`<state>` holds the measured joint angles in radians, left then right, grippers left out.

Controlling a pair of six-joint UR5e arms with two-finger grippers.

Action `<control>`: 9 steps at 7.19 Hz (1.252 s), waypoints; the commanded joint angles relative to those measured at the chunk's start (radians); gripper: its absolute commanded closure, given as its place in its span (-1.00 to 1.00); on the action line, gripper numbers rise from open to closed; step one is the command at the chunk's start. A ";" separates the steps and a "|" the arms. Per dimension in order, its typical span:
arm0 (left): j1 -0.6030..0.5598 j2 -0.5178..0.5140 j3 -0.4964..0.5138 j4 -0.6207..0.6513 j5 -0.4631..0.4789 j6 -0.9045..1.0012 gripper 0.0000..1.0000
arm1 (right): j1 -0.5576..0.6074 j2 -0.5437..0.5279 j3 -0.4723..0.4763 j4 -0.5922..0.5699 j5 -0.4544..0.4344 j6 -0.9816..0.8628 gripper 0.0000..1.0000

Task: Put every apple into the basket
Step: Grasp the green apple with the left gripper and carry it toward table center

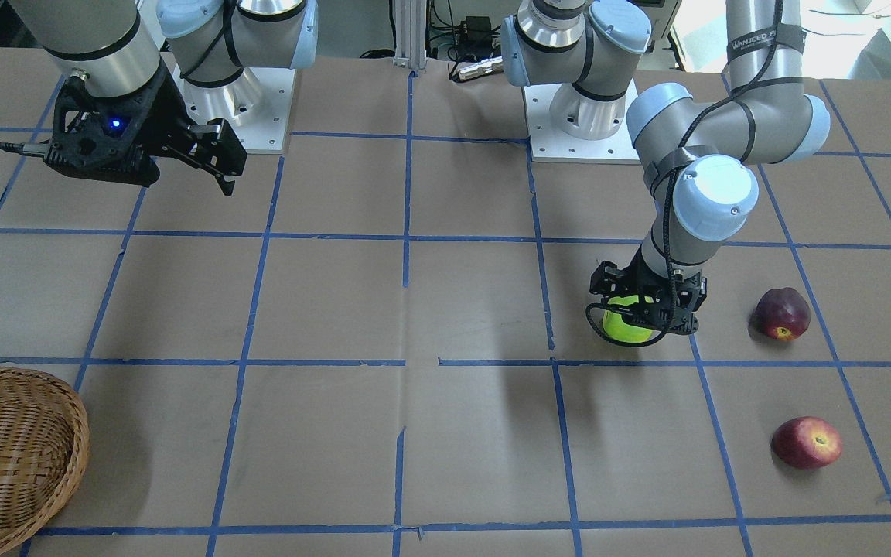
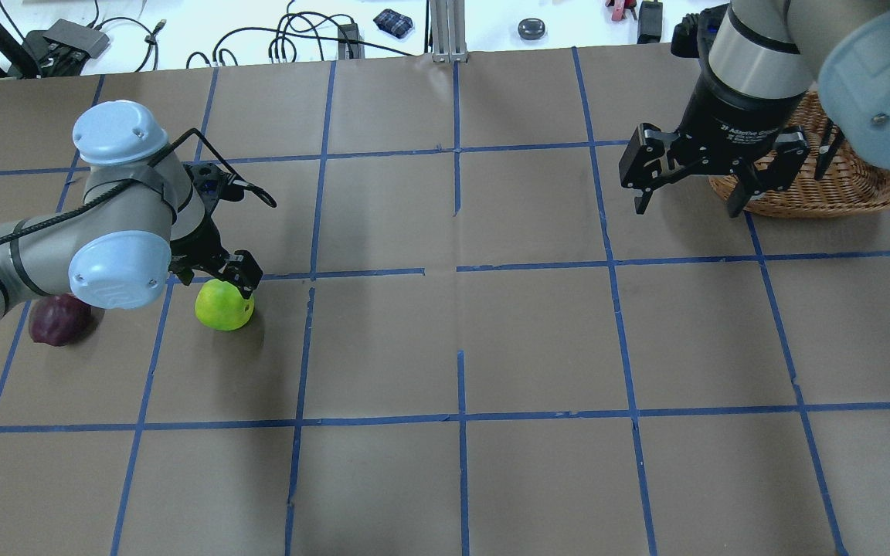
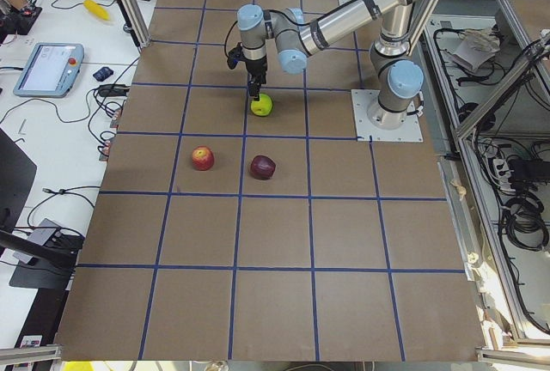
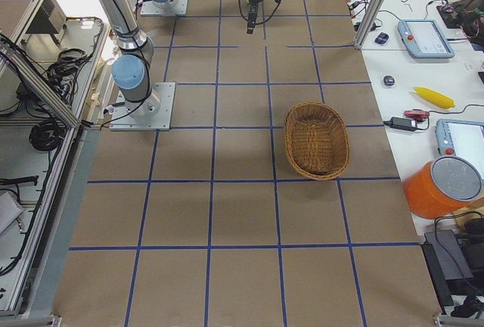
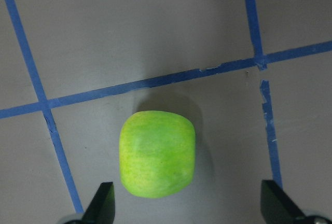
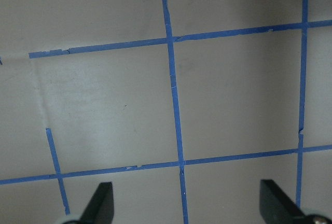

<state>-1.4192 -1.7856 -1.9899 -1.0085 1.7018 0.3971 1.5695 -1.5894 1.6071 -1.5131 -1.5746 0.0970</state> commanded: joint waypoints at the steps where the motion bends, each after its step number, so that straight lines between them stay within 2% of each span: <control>1: 0.000 -0.050 -0.020 0.025 0.016 0.020 -1.00 | -0.003 0.000 0.002 -0.015 -0.001 0.000 -1.00; 3: 0.000 -0.080 -0.024 0.036 0.018 0.019 -0.95 | -0.003 -0.004 0.016 -0.010 -0.002 0.000 -1.00; 4: 0.000 -0.081 -0.024 0.057 0.016 0.010 -0.03 | -0.003 -0.004 0.014 -0.016 -0.002 0.000 -1.00; 5: -0.001 -0.074 -0.011 0.056 0.015 -0.015 0.41 | -0.003 -0.004 0.014 -0.016 -0.001 0.001 -1.00; 6: -0.006 -0.080 0.005 0.045 -0.005 -0.208 0.53 | -0.003 -0.006 0.014 -0.012 -0.002 0.001 -1.00; 7: -0.050 -0.090 0.050 0.018 -0.080 -0.419 0.53 | -0.003 -0.006 0.014 -0.016 0.002 0.001 -1.00; 8: -0.116 -0.097 0.110 -0.028 -0.217 -0.608 0.53 | -0.003 -0.006 0.014 -0.016 -0.001 -0.002 -1.00; 9: -0.207 -0.119 0.164 -0.041 -0.238 -0.818 0.56 | -0.003 -0.006 0.014 -0.016 -0.002 -0.008 -1.00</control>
<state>-1.5333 -1.8847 -1.8893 -1.0230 1.5284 -0.1799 1.5661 -1.5953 1.6214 -1.5290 -1.5753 0.0946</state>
